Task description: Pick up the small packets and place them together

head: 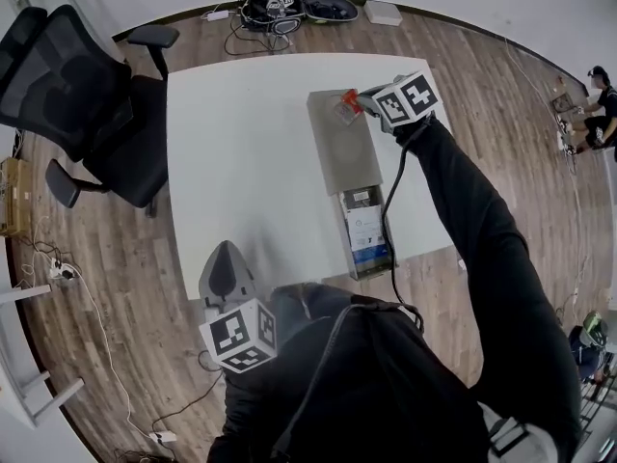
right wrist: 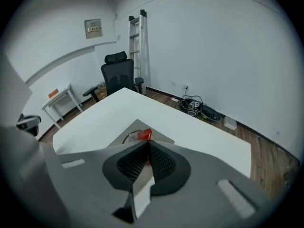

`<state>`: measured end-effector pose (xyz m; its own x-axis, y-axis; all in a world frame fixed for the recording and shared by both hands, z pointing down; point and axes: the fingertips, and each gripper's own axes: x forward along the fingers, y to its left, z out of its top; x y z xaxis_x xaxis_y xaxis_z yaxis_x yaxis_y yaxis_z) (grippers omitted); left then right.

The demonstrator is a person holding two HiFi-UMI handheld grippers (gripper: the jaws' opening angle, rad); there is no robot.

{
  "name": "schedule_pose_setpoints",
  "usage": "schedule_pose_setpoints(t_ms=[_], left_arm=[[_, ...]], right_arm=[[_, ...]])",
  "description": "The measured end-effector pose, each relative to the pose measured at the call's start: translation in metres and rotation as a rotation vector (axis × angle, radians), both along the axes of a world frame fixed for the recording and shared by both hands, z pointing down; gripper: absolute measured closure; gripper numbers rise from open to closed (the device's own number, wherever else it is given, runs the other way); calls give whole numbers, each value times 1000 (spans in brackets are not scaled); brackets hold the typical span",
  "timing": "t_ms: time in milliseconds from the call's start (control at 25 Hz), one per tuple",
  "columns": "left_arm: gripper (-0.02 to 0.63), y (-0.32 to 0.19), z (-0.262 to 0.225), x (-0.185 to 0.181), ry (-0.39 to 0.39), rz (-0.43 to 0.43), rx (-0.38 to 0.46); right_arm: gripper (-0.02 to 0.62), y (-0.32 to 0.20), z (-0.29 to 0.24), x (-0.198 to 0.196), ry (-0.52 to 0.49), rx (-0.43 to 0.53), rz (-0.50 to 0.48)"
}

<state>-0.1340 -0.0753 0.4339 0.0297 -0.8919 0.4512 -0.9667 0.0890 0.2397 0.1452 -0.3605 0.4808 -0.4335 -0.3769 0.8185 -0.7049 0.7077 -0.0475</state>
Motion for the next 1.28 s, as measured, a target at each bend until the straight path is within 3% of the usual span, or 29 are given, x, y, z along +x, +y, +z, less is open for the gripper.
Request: schedule_pose_setpoints(t_ms=[280, 320, 400, 520, 680, 800, 920, 1080, 1280], left_arm=[[607, -1, 5, 4, -1, 3, -11], [607, 0, 6, 6, 0, 3, -12], [607, 0, 6, 8, 3, 6, -5], [607, -7, 5, 11, 10, 19, 21], [607, -11, 12, 18, 3, 49, 13], [607, -16, 10, 28, 2, 78, 22], [607, -19, 5, 34, 0, 102, 40], [607, -16, 2, 40, -1, 112, 42], [607, -5, -1, 45, 5, 121, 36]], right_arm=[[574, -19, 32, 5, 28, -80, 146], [564, -18, 34, 5, 10, -90, 149], [475, -14, 33, 3, -46, -107, 145], [462, -13, 6, 5, -124, -37, 127], [460, 33, -39, -2, -149, 109, -39], [457, 89, -49, -5, -117, 151, -164], [451, 149, -33, -6, -57, 111, -276], [432, 221, 10, -1, 121, 48, -476], [420, 255, 45, -2, 222, -33, -612]])
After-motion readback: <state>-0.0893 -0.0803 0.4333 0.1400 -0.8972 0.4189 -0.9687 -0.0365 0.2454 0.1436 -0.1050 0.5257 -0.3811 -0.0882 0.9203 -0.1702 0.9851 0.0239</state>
